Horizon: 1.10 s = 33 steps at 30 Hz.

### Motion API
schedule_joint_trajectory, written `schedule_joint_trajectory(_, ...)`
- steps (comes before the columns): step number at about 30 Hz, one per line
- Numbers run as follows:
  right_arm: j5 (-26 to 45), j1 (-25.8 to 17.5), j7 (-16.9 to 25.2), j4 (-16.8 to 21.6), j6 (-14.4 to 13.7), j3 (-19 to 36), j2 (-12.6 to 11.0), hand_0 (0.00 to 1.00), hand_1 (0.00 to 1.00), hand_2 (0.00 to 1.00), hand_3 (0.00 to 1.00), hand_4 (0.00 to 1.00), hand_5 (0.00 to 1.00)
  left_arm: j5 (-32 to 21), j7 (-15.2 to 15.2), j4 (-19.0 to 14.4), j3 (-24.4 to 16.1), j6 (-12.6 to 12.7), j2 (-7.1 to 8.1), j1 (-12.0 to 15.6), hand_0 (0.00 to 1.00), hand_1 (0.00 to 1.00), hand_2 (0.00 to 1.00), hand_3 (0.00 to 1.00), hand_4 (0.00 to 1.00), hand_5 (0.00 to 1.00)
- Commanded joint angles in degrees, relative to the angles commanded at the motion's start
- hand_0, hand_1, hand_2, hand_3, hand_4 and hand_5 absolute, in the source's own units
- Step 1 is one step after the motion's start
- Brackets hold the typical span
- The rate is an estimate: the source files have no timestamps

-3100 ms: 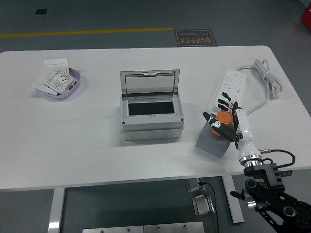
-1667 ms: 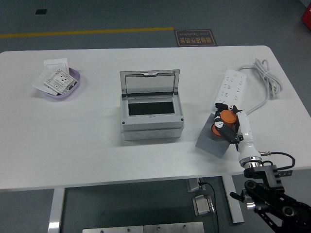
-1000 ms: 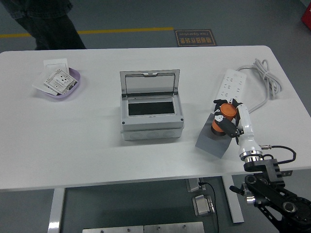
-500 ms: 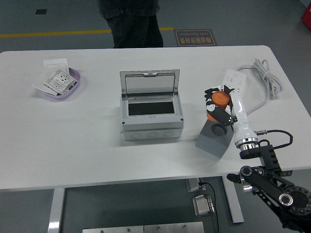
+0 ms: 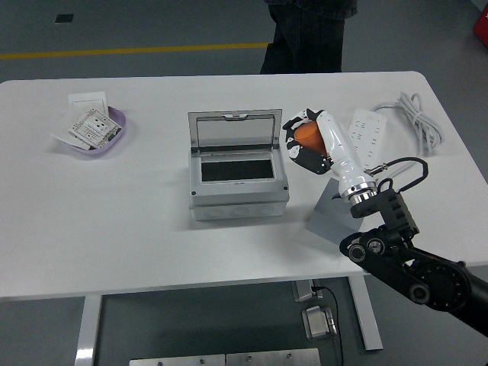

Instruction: Pick up the cylinder from the cube,place it in the box,flap close box

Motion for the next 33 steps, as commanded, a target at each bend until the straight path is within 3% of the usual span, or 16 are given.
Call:
schedule_joint_trajectory(6, -7.0, 6.5, -4.4, -2.3, 1.5, -7.4, -0.2, 0.039, 0.121, 0.401, 0.303, 0.141, 0.002, 0.1, -0.1, 0.0, 0.1, 0.0, 0.19, -0.2, 0.635, 0.683, 0.595, 0.603, 0.719, 0.232)
schedule_joint_trajectory(12, -8.2, 12.9, -6.1, -4.2, 3.8, -15.4, 0.0, 0.047, 0.126, 0.398, 0.301, 0.147, 0.002, 0.8, -0.1, 0.0, -0.4, 0.0, 0.34, -0.3, 0.636, 0.683, 0.597, 0.604, 0.720, 0.230)
schedule_joint_trajectory(25, -3.3, 23.0, -6.0, -12.7, 6.5, -31.3, 6.8, 0.057, 0.129, 0.385, 0.306, 0.157, 0.037, 6.4, 2.5, 0.0, -5.0, -0.6, 0.60, -0.5, 0.640, 0.687, 0.598, 0.604, 0.719, 0.230)
schedule_joint_trajectory(33, -1.7, 25.3, -5.7, -15.4, 6.8, -33.9, 9.4, 0.058, 0.137, 0.387, 0.313, 0.162, 0.039, 11.2, 5.5, 0.0, -8.5, -1.0, 0.67, -0.3, 0.640, 0.687, 0.599, 0.605, 0.718, 0.229)
